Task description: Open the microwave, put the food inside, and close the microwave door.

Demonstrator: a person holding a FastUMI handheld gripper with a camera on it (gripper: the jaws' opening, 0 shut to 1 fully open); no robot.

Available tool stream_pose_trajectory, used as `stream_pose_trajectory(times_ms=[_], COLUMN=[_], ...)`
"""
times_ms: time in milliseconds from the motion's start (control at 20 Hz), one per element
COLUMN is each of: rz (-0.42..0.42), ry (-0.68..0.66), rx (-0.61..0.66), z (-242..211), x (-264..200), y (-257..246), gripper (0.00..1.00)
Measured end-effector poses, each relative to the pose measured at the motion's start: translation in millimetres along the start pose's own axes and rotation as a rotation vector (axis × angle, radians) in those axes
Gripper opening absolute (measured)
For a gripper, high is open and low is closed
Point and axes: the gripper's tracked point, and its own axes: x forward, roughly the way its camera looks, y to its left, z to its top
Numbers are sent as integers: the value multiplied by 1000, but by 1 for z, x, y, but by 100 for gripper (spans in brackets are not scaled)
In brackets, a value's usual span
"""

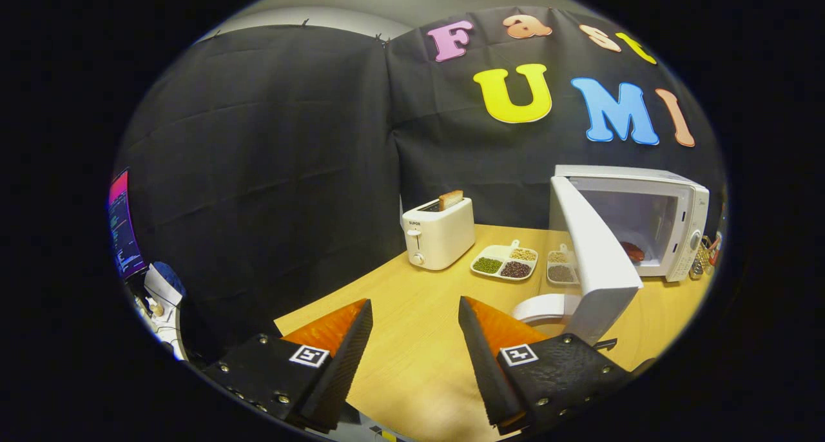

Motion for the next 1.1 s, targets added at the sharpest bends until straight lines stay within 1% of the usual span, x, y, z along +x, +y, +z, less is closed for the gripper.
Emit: stream_pose_trajectory(times_ms=[150, 200, 250, 300, 350, 400, 500, 550, 600, 650, 700, 750, 850, 1100], rz=[-42, -47, -65, -87, -92, -94, -117, -162, -197, -189, -190, -204, -208, -237], ry=[2, 5, 7, 8, 13, 19, 37, 32, 12, 23, 31, 34, 38, 47], rx=[-21, -12, -1, 10, 25, 31, 10, -1, -4, 16, 23, 17, 22, 25], z=[-2, -5, -5, -5, -5, -6, -7, -4, -1, -4, -5, -3, -2, 0], x=[-7, -3, -3, -6, -7, -7, -10, -15, -19, -11, -9, -10, -11, -16], y=[-14, -19, -27, -39, -43, -45, -57, -68, -82, -83, -86, -94, -105, -135], gripper=[81, 75, 72, 60, 49, 37, 36, 36, 20, 3, 7, 7, 2, 2])
